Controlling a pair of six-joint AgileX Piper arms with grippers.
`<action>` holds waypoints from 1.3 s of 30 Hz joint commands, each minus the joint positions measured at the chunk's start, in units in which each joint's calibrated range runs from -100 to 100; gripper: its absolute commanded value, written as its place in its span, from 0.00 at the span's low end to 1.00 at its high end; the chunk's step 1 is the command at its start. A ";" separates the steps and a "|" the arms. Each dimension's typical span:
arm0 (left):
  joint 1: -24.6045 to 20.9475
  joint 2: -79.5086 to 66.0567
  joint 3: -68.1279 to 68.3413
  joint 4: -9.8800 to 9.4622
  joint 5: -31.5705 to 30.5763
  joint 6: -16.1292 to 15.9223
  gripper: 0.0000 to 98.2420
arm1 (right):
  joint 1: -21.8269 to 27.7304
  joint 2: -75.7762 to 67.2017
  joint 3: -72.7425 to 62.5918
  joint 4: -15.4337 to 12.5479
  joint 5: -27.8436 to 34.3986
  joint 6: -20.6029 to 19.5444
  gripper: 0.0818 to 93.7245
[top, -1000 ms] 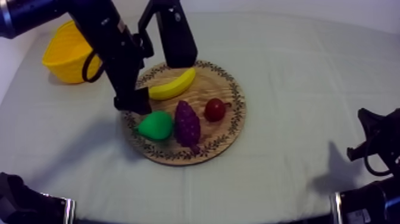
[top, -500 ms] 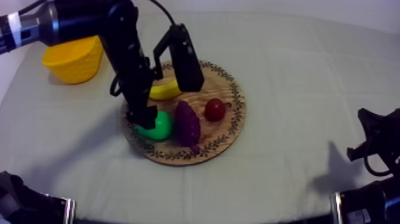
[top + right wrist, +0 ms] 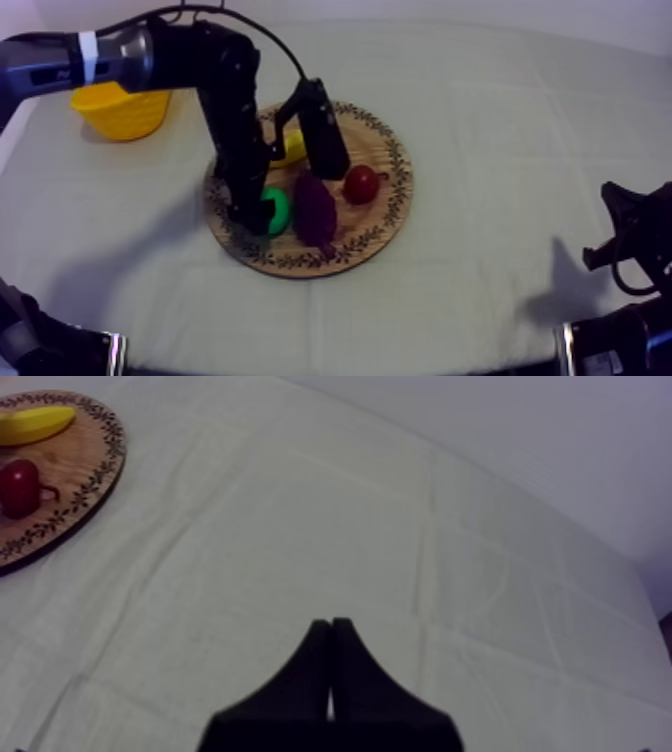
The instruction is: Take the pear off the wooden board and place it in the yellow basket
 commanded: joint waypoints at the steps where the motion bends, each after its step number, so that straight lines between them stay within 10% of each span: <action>1: -0.02 0.94 -0.06 0.27 -0.23 -0.23 0.99 | -0.01 -0.03 -0.02 0.02 0.02 0.00 0.00; 13: 0.06 4.71 -1.15 1.05 -0.87 -0.19 0.96 | -0.08 -0.03 -0.02 0.02 0.02 0.00 0.00; 39: -0.14 5.85 -1.13 0.73 -3.90 5.26 0.52 | -0.09 -0.03 -0.02 0.02 0.02 0.00 0.00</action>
